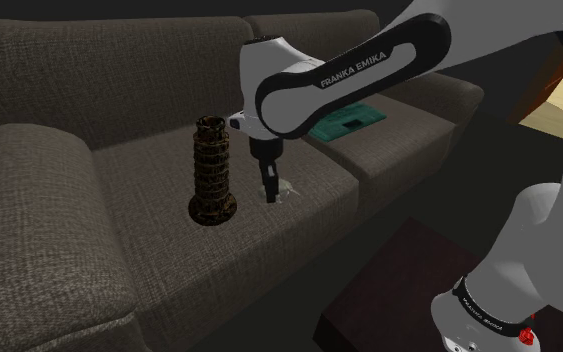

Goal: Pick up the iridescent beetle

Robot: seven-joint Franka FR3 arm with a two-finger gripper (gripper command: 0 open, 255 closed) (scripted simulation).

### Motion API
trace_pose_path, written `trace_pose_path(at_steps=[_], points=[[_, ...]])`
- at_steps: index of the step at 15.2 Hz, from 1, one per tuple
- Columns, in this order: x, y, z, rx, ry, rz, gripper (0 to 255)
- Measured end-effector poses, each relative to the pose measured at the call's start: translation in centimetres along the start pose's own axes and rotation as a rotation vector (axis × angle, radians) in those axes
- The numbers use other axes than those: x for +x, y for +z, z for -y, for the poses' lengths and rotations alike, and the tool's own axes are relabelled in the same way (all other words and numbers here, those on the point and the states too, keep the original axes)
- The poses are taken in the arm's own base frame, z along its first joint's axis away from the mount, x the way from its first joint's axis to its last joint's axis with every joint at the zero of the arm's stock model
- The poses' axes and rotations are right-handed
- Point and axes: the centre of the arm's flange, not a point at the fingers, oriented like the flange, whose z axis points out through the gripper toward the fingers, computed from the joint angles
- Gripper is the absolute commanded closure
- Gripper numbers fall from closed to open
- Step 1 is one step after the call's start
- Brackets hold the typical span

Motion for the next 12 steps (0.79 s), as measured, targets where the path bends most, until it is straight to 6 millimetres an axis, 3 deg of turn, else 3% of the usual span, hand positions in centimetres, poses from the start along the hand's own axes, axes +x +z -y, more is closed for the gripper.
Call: trace_pose_path(at_steps=[12], points=[[-0.3,-6.1,0.4,0.000,0.000,0.000,255]])
